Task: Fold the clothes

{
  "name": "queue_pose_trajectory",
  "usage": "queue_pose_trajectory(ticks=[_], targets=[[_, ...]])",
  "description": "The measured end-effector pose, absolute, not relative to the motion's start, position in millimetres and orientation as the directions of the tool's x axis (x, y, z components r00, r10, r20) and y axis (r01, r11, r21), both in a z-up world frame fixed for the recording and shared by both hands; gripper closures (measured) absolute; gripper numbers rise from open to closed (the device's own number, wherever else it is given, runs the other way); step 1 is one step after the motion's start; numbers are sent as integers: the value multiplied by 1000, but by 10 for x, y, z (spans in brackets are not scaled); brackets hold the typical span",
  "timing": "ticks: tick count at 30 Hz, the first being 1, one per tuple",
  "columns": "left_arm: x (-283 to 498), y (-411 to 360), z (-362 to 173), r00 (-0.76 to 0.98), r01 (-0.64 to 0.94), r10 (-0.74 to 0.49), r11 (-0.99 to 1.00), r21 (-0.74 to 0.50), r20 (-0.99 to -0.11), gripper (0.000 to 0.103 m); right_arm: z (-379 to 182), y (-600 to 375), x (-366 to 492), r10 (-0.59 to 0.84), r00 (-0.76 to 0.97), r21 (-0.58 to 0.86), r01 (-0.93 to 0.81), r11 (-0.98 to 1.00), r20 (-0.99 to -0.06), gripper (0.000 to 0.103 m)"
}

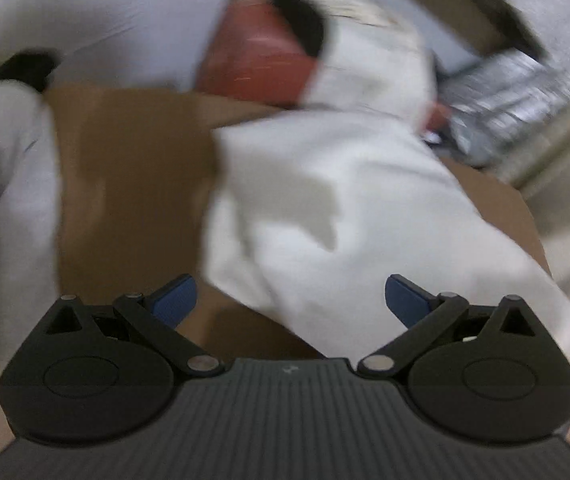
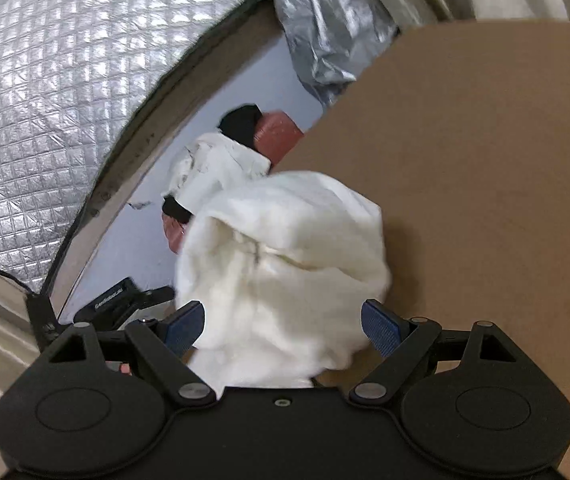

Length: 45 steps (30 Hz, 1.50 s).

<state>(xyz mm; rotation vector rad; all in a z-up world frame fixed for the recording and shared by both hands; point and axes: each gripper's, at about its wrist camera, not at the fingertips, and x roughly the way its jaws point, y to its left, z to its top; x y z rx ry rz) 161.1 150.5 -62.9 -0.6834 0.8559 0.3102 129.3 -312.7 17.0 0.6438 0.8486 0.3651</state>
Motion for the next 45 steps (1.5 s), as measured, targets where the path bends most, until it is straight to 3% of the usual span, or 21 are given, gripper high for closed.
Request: queue_pose_trajectory(ticks=[4, 7, 10, 15, 16, 17, 20, 24, 30, 34, 40, 44, 45], targets=[[1645, 1557, -697, 681, -484, 5, 753, -446, -732, 0, 72, -3317, 1430, 565, 591, 656, -79, 751, -576, 14], [1803, 1446, -1159, 623, -453, -283, 630, -631, -729, 0, -65, -3334, 1606, 578, 587, 666, -87, 741, -566, 14], [1901, 1317, -1637, 572, -476, -525, 414, -776, -631, 0, -323, -3292, 1802, 590, 578, 690, -62, 721, -565, 14], [1923, 1154, -1892, 578, -413, -640, 305, -858, -506, 2, -883, -2968, 2379, 661, 507, 746, -53, 664, -552, 14], [1956, 1128, -1925, 566, -381, -681, 284, -880, -465, 4, -943, -2850, 2472, 658, 504, 744, -44, 666, -559, 17], [1959, 1104, -1966, 555, -375, -709, 253, -892, -435, 11, -1003, -2733, 2566, 654, 501, 742, -36, 669, -566, 34], [1937, 1084, -2022, 544, -339, -759, 191, -921, -358, 30, -1003, -2543, 2491, 676, 532, 761, -88, 643, -509, 50], [1896, 999, -1737, 516, -224, -809, 190, -956, -281, 39, -858, -2686, 2106, 715, 576, 831, -104, 546, -397, 62], [1740, 515, -1049, 417, 14, -876, 274, -962, -243, 41, -330, -3033, 1430, 680, 662, 819, -172, 547, -315, 63], [1524, 69, -731, 345, 132, -893, 351, -927, -288, 45, 0, -3246, 933, 597, 730, 730, -202, 653, -332, 63], [1229, -610, 82, 340, 369, -851, 512, -776, -400, 58, 363, -3645, 355, 460, 829, 630, -179, 756, -317, 66], [1379, -1105, 564, 288, 452, -870, 492, -744, -401, 58, 715, -3879, 94, 394, 865, 555, -171, 814, -311, 67], [1391, -1250, 669, 251, 468, -886, 464, -752, -390, 65, 815, -3959, 42, 378, 872, 541, -166, 825, -309, 67]])
